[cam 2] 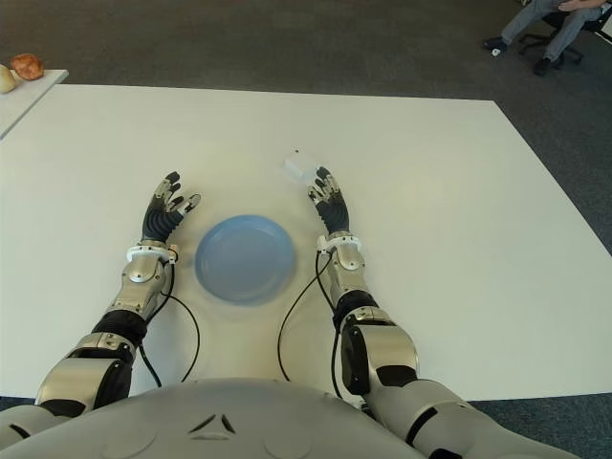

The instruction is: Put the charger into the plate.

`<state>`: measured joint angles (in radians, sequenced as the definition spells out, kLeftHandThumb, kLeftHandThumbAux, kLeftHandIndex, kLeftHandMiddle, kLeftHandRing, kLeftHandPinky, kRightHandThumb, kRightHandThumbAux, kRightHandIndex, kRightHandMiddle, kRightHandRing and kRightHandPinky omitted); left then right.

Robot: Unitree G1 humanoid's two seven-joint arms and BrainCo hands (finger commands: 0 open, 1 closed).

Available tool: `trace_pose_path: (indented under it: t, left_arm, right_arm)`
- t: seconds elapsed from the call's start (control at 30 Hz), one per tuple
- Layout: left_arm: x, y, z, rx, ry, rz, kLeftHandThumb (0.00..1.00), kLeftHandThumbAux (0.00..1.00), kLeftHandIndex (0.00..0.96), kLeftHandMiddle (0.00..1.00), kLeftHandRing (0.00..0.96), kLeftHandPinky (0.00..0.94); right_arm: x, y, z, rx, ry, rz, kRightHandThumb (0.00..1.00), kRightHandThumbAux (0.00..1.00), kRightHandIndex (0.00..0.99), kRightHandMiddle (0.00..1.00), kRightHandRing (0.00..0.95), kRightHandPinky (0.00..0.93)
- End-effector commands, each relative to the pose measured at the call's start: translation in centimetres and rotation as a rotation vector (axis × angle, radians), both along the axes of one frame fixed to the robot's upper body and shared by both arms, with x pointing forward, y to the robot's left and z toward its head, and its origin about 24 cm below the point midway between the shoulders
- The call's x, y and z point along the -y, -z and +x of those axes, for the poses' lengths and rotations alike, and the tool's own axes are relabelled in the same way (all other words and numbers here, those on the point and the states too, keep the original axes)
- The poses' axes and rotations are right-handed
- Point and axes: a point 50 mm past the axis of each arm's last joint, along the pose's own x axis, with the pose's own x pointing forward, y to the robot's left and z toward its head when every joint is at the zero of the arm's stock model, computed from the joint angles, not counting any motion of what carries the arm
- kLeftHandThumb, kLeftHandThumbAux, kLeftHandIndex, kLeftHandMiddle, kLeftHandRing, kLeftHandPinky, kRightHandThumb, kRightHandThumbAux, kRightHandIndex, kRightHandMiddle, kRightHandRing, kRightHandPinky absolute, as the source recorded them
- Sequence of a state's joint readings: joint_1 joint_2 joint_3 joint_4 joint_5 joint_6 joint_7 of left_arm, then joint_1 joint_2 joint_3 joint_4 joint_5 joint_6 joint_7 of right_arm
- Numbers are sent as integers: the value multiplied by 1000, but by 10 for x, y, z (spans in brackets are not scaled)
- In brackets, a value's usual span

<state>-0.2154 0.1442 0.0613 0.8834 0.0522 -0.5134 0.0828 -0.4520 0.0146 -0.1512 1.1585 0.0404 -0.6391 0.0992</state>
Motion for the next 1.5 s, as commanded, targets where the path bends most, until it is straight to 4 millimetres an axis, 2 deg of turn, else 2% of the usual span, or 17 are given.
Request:
trace_pose_path:
  t: [0.03,0.27,0.57,0.77,0.93,1.13,1.3,1.5]
  left_arm:
    - [12,35,-29,-189,9,-30,0,598,0,0,4,25]
    - [13,35,-28,-192,2,-49,0,579,0,0,0,18]
    - [13,35,-28,-193,-3,-57,0,601,0,0,0,11]
    - [13,36,-28,-193,-7,-61,0,602,0,0,0,8]
    - [14,35,-27,-180,-8,-57,0,589,0,0,0,8]
    - [14,34,-27,-177,-10,-50,0,571,0,0,0,13]
    - [15,34,-26,-177,-11,-46,0,566,0,0,0,16]
    - [16,34,-25,-181,-10,-49,0,566,0,0,0,15]
  right_arm:
    - [8,39,-30,-220,26,13,0,611,32,75,45,40]
    - [9,39,-29,-237,26,19,0,602,28,74,46,52]
    - [11,40,-29,-245,30,32,0,599,35,83,53,66]
    - [13,31,-17,-236,60,10,0,619,39,91,66,101]
    - [11,10,3,-156,79,-39,10,643,45,98,78,122]
    - [9,-11,16,-65,86,-94,40,686,54,106,93,142]
    - [9,-34,31,27,101,-181,58,741,45,95,87,115]
    - [13,-62,49,129,106,-307,75,758,39,87,80,103]
